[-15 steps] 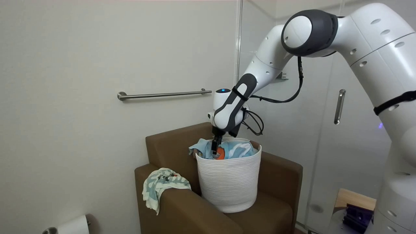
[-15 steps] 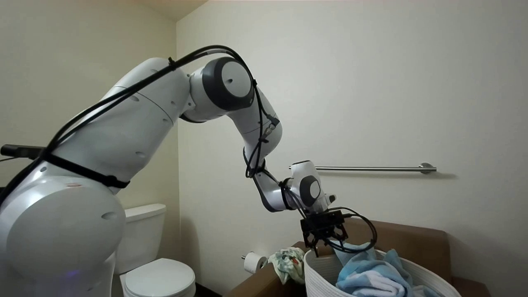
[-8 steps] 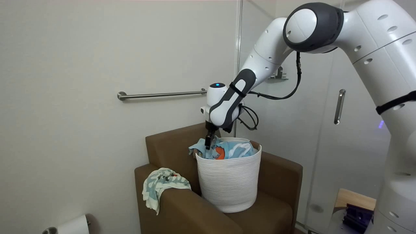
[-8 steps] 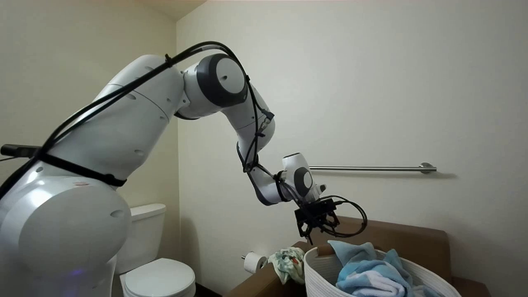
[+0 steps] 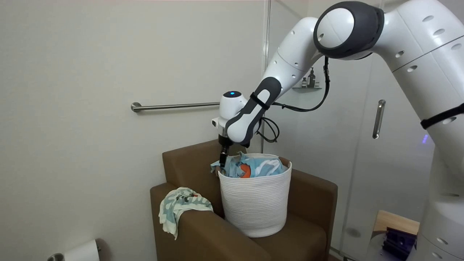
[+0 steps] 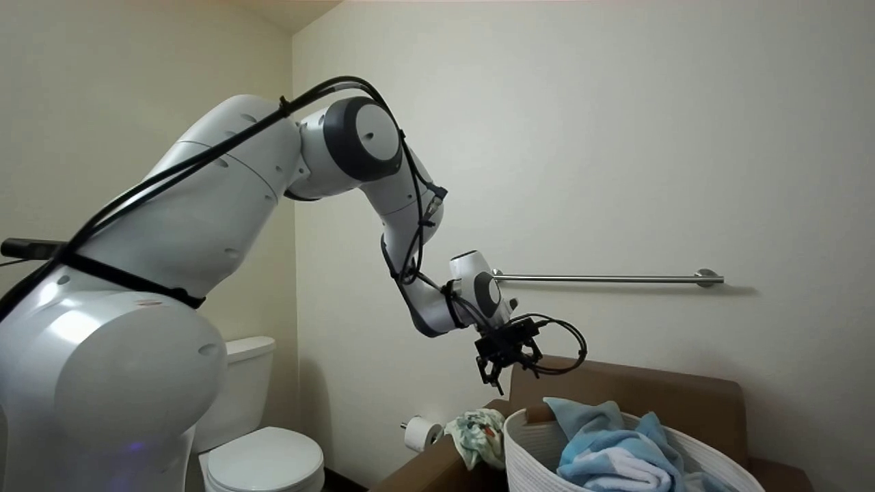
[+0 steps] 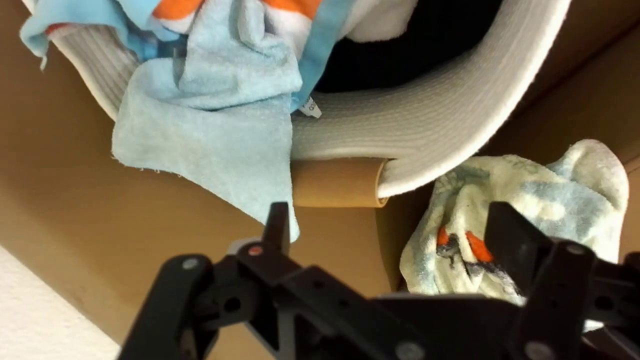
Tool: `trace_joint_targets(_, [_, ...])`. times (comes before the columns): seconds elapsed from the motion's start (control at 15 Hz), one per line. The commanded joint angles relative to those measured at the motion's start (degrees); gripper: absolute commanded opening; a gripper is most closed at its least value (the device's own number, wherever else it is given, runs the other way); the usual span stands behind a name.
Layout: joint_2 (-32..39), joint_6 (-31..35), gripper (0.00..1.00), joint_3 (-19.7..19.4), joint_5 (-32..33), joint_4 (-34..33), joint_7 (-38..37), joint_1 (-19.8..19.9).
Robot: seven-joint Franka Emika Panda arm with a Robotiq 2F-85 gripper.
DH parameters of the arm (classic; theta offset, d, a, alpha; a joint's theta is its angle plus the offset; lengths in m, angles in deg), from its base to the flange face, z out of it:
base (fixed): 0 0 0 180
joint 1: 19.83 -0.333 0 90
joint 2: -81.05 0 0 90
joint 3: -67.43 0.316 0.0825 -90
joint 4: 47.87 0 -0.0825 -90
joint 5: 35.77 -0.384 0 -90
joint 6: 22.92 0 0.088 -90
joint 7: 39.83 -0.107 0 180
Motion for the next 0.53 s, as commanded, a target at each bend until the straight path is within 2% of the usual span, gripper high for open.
trace_joint_targets(0.0, [1.12,-0.09,1.0,-0.49,3.0,-1.14,-1.41,-1.32])
trace_joint_targets(0.47, [4.52,-1.43,1.0,0.86,3.5,-4.22,-0.14,-2.82])
